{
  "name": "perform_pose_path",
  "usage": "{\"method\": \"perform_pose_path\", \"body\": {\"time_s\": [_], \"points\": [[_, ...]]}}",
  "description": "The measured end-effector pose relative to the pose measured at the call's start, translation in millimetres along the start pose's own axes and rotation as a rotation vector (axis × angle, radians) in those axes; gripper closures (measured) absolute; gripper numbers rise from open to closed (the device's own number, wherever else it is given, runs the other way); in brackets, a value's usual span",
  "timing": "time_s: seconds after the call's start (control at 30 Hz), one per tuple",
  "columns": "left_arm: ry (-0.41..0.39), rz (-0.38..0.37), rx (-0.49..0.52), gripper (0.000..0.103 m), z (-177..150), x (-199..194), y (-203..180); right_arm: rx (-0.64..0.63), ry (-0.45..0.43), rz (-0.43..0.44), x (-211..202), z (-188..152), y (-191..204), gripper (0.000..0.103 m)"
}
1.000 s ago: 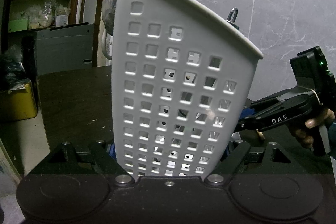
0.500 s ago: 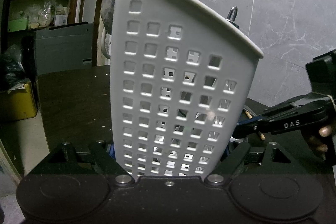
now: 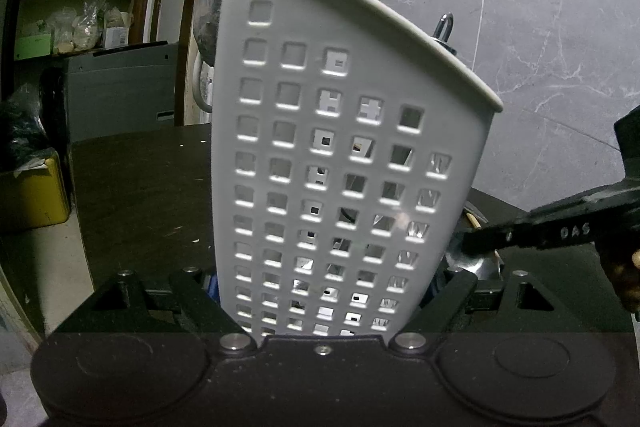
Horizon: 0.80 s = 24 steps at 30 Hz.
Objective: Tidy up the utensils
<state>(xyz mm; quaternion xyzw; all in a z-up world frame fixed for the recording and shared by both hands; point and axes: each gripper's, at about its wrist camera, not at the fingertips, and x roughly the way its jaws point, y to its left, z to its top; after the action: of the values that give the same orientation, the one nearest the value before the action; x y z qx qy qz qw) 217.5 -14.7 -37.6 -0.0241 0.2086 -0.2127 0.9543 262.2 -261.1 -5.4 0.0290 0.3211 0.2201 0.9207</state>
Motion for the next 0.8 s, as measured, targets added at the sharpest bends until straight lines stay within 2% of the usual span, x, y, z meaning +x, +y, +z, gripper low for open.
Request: {"method": "perform_pose_path", "body": {"time_s": [0.17, 0.37, 0.43, 0.8], "points": [[0.003, -0.001, 0.001, 0.019, 0, 1, 0, -0.053, 0.038, -0.026, 5, 0, 9, 0.102], [0.004, -0.002, -0.002, 0.019, 1, 2, 0, -0.393, 0.068, -0.18, 4, -11, 65, 0.102], [0.003, -0.002, -0.002, 0.019, 1, 1, 0, -0.466, 0.079, -0.199, 4, -16, 80, 0.102], [-0.001, -0.004, -0.007, 0.019, 0, 1, 2, -0.487, 0.166, -0.177, 15, -19, 84, 0.1]]}}
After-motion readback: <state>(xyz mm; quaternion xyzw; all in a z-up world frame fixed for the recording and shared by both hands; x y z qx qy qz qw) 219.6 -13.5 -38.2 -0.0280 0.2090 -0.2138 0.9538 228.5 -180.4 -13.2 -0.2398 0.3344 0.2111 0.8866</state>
